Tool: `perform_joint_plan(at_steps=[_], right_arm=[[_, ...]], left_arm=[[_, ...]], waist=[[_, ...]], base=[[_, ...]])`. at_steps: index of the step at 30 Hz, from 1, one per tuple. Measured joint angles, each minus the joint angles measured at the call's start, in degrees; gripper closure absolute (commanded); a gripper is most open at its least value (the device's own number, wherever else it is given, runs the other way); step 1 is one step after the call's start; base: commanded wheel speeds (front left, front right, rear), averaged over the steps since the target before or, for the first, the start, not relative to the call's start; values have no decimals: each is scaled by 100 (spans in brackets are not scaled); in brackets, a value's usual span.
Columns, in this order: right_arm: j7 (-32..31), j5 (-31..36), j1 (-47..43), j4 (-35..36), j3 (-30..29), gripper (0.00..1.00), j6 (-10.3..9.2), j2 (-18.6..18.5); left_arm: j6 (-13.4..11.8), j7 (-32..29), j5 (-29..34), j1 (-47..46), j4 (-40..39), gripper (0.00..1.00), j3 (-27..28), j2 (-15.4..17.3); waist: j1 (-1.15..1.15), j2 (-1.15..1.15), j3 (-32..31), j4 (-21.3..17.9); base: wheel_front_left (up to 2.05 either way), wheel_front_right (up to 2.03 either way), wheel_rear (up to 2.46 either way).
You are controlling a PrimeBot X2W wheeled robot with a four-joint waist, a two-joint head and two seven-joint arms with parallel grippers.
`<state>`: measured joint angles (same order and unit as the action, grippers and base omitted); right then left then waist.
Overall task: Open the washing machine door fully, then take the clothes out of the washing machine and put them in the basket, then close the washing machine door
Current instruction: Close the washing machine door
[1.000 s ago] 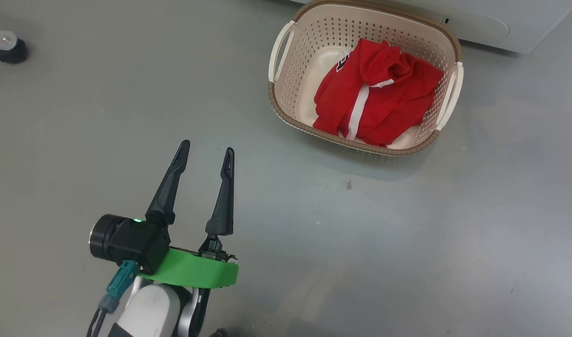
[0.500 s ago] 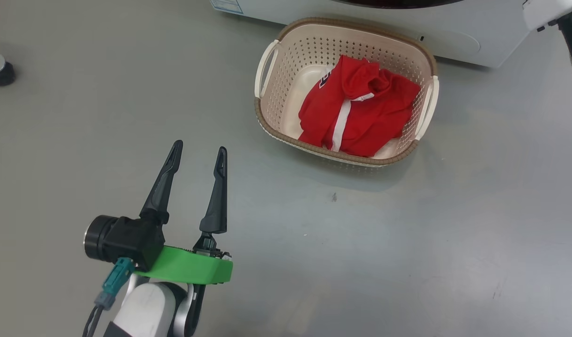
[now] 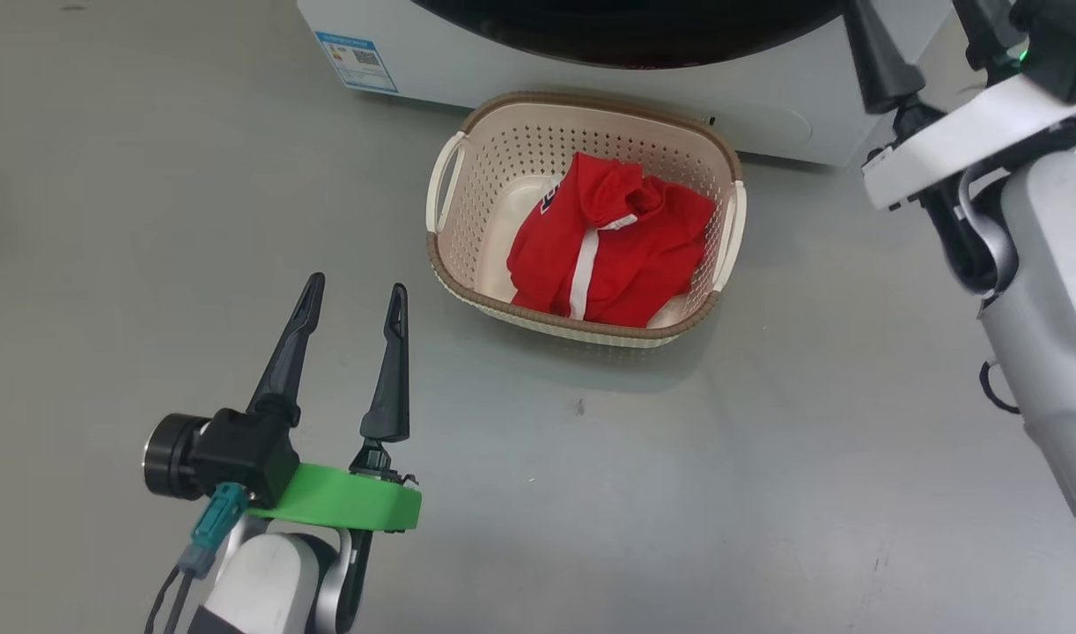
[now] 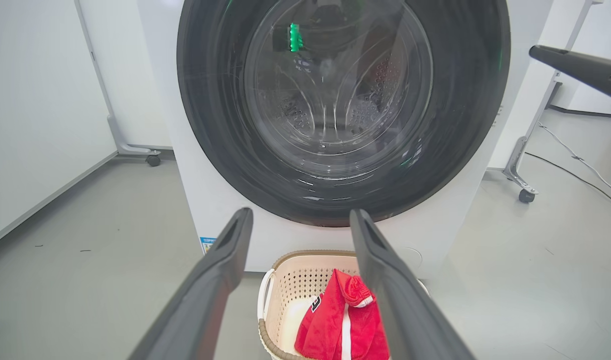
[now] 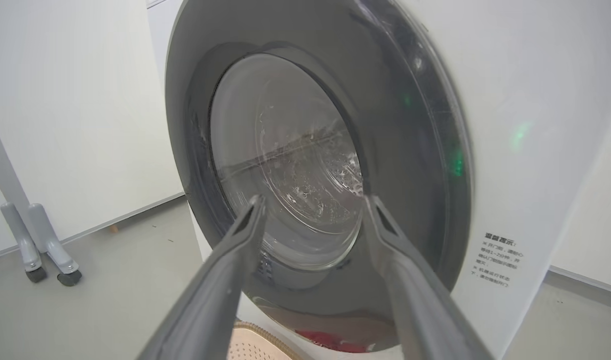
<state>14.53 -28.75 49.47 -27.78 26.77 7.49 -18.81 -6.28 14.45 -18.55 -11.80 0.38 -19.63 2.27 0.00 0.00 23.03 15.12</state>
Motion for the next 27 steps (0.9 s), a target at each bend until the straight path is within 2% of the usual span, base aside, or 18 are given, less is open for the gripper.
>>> perform_joint_plan(at_steps=[6,16,27], right_arm=[[0,-7,-737,227,-265,0,-11,152],[0,20,-1822,649,-702,0,-263,417],[0,140,-3052,961,-836,0,-368,715]], left_arm=[[-7,0,75,16,129,0,60,1],[-5,0,109,236,293,0,154,46],[8,0,109,636,479,0,290,77]], waist=[[0,0,-244,-200],[0,0,-670,-579],[0,0,-1145,-999]], base=[[0,0,0],[0,0,0],[0,0,0]])
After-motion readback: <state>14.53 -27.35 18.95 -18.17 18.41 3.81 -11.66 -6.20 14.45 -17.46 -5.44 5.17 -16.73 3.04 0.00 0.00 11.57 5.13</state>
